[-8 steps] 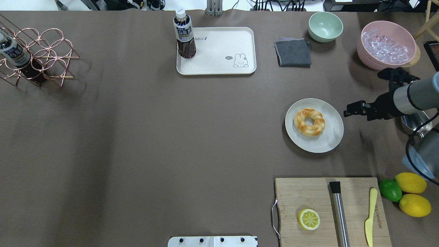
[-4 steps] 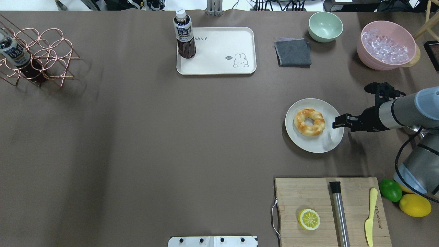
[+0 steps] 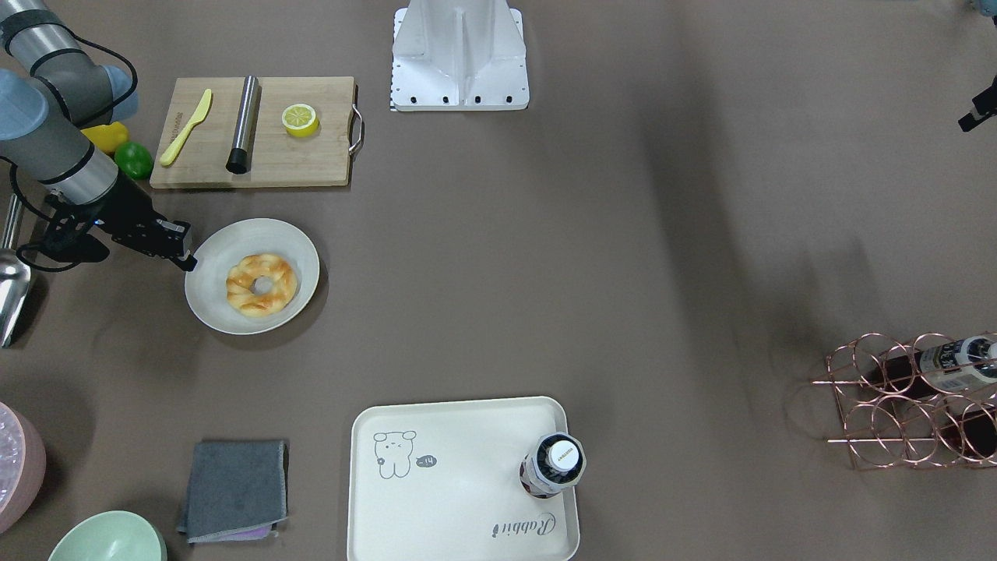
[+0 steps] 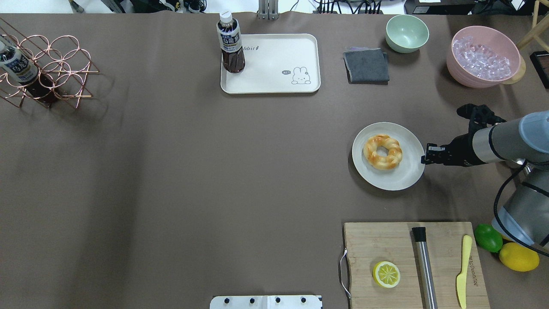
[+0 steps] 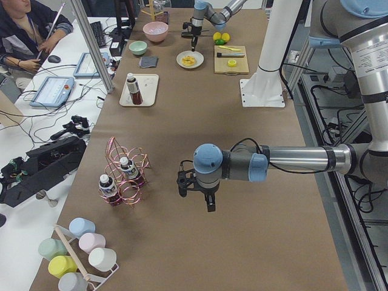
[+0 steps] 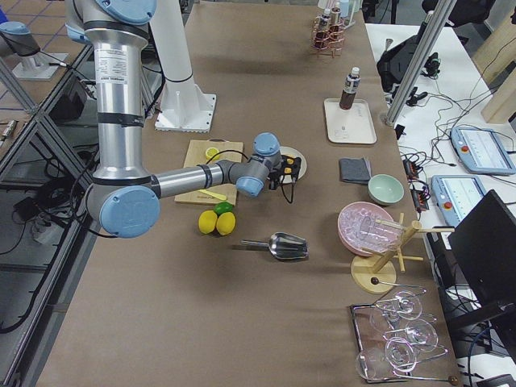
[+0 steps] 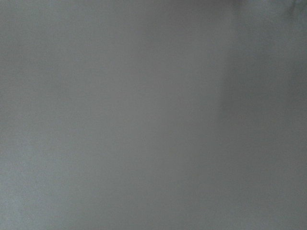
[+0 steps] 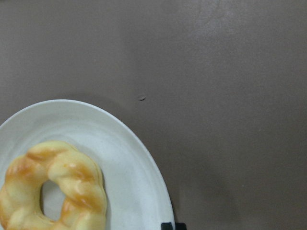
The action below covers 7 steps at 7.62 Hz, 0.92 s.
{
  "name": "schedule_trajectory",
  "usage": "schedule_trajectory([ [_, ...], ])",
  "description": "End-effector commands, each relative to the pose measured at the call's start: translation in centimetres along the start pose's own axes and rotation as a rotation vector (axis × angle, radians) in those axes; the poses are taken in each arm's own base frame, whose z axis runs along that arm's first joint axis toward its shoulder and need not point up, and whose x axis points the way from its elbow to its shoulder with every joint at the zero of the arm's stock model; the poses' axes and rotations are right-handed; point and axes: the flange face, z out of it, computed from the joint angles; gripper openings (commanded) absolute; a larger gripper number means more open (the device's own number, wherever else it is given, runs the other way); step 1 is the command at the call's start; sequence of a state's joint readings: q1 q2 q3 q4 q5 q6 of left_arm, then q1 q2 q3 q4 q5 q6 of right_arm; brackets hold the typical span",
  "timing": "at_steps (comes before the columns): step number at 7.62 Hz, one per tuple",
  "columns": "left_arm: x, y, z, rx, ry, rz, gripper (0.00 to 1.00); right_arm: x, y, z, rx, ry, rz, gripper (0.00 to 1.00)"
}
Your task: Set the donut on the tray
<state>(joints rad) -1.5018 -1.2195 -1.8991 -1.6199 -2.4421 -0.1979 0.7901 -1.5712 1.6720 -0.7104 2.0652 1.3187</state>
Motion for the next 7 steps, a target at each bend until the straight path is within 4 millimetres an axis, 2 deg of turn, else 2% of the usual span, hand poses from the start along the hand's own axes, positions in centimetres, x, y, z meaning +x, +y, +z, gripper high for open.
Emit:
schedule_trajectory([
  [1, 0.0, 0.0, 0.0, -0.001, 0.0, 0.001, 0.99, -2.2, 0.2, -1.5, 0.003, -0.042, -0.017, 0.0],
  [3, 0.0, 0.0, 0.1, -0.002, 0.0, 0.0, 0.99, -3.8, -2.2, -2.9, 0.026, -0.055, 0.013, 0.0],
  [5, 0.0, 0.0, 0.1, -0.002, 0.0, 0.0, 0.99, -10.3, -6.0, -3.8, 0.025, -0.02, 0.085, 0.0],
  [7, -0.1, 0.1, 0.1, -0.004, -0.001, -0.002, 0.99, -18.8, -9.0, -3.8, 0.023, 0.04, 0.125, 0.0],
])
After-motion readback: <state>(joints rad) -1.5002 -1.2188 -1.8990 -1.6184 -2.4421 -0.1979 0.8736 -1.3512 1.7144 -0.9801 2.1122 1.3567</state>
